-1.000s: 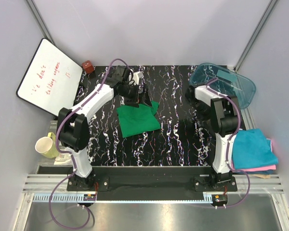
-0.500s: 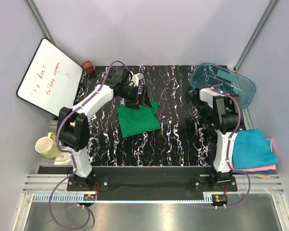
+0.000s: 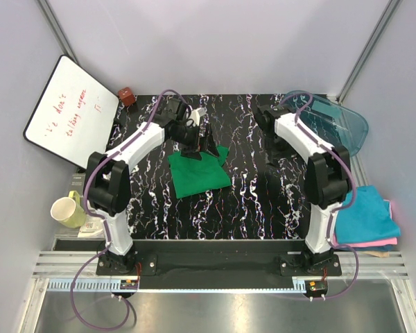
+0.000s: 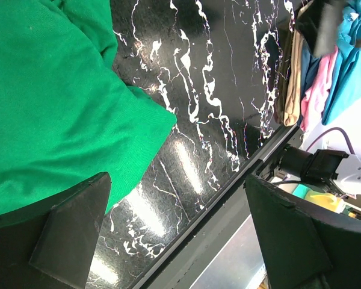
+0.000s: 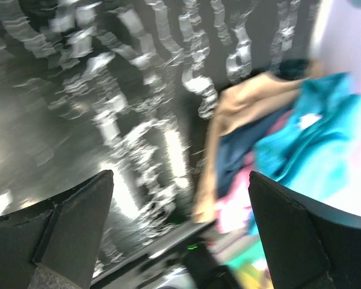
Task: Fold and stack the t-shirts
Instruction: Put the neatly folded tshirt into the corner of the board with the right arm
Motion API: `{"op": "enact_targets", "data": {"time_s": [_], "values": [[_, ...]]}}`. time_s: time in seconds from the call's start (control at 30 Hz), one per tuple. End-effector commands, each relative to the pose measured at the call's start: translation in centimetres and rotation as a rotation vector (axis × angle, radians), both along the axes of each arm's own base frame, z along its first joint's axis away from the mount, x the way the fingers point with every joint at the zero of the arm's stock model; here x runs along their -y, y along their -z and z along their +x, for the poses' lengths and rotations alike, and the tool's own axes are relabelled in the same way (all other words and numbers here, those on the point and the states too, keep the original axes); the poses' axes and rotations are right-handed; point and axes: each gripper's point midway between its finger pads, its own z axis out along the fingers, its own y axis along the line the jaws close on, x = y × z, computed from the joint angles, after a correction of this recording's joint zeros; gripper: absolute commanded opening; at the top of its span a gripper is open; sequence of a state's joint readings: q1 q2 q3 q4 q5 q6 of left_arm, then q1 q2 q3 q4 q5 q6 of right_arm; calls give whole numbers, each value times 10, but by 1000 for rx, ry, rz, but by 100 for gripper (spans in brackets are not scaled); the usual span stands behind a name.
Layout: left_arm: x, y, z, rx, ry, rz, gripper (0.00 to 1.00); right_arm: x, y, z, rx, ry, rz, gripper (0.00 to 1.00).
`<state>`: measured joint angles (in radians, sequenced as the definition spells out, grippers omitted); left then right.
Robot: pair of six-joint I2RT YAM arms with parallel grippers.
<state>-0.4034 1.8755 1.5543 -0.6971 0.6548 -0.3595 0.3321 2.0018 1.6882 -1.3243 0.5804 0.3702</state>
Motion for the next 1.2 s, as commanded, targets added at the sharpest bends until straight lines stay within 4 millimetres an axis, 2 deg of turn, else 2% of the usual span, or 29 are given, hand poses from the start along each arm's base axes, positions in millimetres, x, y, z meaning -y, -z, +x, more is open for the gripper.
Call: {"op": "enact_targets", "data": {"time_s": [0.0, 0.03, 0.07, 0.1, 0.13, 0.2, 0.23, 0.33, 0.4, 0.6, 0.67, 0.77, 0.8, 0.83, 0.87, 0.93, 1.07, 1.13, 1.17], "values": [[0, -13, 0, 42, 8, -36, 99, -37, -17, -46, 45, 127, 191, 100], [-1, -12, -2, 40, 9, -34, 99, -39, -6, -65, 37, 162, 182, 100], [-1, -13, -2, 41, 8, -33, 99, -41, 2, -71, 49, 172, 180, 100], [-1, -12, -3, 39, 8, -33, 99, -36, 8, -79, 50, 184, 141, 100], [-2, -12, -4, 39, 8, -33, 99, -35, 22, -102, 24, 202, 102, 100], [-2, -11, -6, 34, 10, -33, 99, -31, 33, -119, 20, 207, 50, 100], [-2, -11, -8, 34, 12, -32, 99, -24, 41, -134, 9, 230, 6, 100], [-2, -7, -11, 21, 15, -34, 99, -10, 52, -158, -27, 249, -82, 100], [-2, -6, -10, 18, 14, -36, 99, -1, 54, -167, -29, 260, -129, 100], [0, -2, -14, 9, 24, -36, 99, 2, 37, -150, 59, 262, -166, 100], [0, -2, -16, 6, 27, -40, 99, 8, 29, -146, 90, 294, -230, 100], [1, -1, -16, 2, 27, -42, 99, 17, 20, -152, 53, 349, -380, 100], [2, -1, -15, 2, 29, -42, 99, 18, 21, -152, 51, 378, -428, 97], [2, -1, -15, 1, 29, -43, 99, 17, 24, -153, 38, 379, -430, 87], [2, -1, -15, 0, 29, -44, 99, 16, 25, -151, 33, 376, -435, 81], [3, -1, -15, 0, 30, -46, 99, 14, 29, -146, 15, 366, -443, 75], [2, 0, -16, -3, 30, -43, 99, 8, 29, -130, 25, 344, -428, 80], [1, 1, -16, -3, 31, -41, 99, 11, 27, -123, 33, 324, -437, 95], [1, 1, -17, -4, 30, -40, 99, 12, 26, -118, 31, 320, -437, 98]]}}
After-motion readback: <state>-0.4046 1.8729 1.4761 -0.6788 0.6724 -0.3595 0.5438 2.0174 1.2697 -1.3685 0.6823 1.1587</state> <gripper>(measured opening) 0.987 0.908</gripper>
